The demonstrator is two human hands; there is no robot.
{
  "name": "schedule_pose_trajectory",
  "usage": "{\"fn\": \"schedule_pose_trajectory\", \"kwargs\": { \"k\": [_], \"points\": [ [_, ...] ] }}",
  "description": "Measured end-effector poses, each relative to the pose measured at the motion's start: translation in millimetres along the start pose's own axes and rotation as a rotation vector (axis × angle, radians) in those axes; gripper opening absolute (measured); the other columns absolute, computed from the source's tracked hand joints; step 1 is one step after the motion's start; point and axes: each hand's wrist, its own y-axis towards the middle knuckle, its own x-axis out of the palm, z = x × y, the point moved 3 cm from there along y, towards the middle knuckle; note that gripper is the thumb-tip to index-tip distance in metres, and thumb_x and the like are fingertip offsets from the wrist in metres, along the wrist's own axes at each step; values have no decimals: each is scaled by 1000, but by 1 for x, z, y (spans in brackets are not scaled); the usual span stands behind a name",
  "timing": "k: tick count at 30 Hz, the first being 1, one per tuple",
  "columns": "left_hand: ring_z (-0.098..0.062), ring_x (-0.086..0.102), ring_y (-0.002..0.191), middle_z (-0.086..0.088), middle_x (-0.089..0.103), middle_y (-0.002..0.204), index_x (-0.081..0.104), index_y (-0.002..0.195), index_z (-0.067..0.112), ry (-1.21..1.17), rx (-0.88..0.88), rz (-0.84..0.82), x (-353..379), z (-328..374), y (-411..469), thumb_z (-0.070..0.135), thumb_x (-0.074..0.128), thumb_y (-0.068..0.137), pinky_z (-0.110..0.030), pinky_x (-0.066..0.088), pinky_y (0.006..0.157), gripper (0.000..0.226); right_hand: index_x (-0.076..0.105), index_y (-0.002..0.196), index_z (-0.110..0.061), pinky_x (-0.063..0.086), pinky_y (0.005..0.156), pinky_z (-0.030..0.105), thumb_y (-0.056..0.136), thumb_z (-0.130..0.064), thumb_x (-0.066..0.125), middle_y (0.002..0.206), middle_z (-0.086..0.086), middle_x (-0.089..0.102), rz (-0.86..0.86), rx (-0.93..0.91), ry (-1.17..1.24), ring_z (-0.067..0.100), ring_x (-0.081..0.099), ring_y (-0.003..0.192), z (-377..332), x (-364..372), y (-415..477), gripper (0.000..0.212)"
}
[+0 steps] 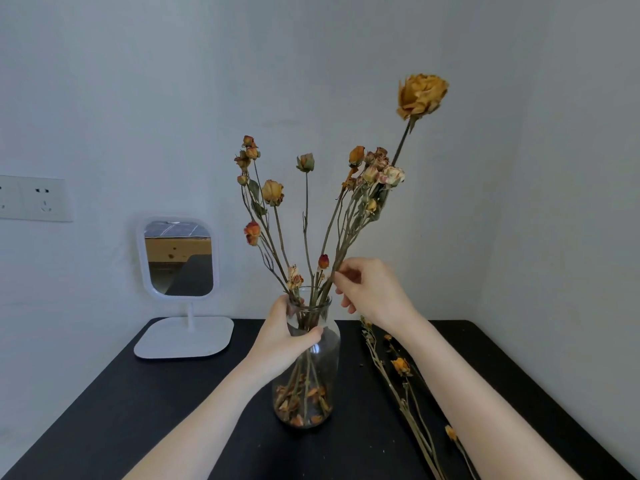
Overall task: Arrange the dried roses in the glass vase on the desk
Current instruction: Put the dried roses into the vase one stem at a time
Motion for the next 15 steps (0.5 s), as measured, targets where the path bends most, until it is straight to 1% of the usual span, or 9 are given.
{"fn": "schedule_pose_trajectory", "kwargs": {
  "k": [2, 4, 6, 8, 12, 15],
  "points": [
    [5, 46, 104, 28, 47, 109, 36, 116, 39, 2, -5, -1, 0, 1, 0, 34, 72, 75, -21, 37, 90, 55, 61, 96, -14, 41, 41, 8, 93, -18, 51, 69, -2, 59, -14, 3, 49, 0, 53, 43, -3, -2, 2, 11],
    [5, 46, 103, 28, 47, 108, 35, 116, 38, -1, -10, -4, 0, 1, 0, 34, 71, 75, -21, 36, 89, 55, 57, 97, -19, 43, 42, 10, 93, -17, 52, 69, -1, 60, 40, -23, 133, -2, 52, 41, -7, -8, 3, 7],
    [5, 47, 104, 27, 47, 110, 36, 116, 39, -3, -12, -9, 0, 1, -1, 35, 71, 75, -18, 35, 87, 54, 59, 91, -21, 44, 43, 13, 93, -18, 52, 66, -1, 61, 114, -48, 223, 0, 52, 43, -12, -16, 5, 7],
    [4, 47, 106, 25, 48, 113, 36, 117, 38, -9, -17, -10, 0, 1, -1, 37, 72, 75, -18, 35, 87, 55, 62, 87, -19, 45, 43, 15, 92, -16, 53, 65, -1, 61, 162, -57, 264, 2, 51, 44, -14, -20, 6, 11],
    [3, 47, 107, 23, 48, 115, 36, 115, 40, -3, -6, -10, -1, 2, -2, 37, 72, 74, -16, 35, 86, 54, 65, 96, -12, 43, 42, 12, 92, -13, 52, 67, -2, 60, 143, -45, 219, 2, 52, 46, -14, -14, 6, 14],
    [1, 48, 111, 22, 51, 117, 37, 115, 41, -20, -9, -16, -1, 1, -2, 38, 72, 73, -20, 37, 89, 54, 65, 98, -18, 46, 44, 15, 92, -11, 52, 66, -2, 59, 116, -66, 252, 6, 53, 48, -13, -11, 3, 16]
  ]
}}
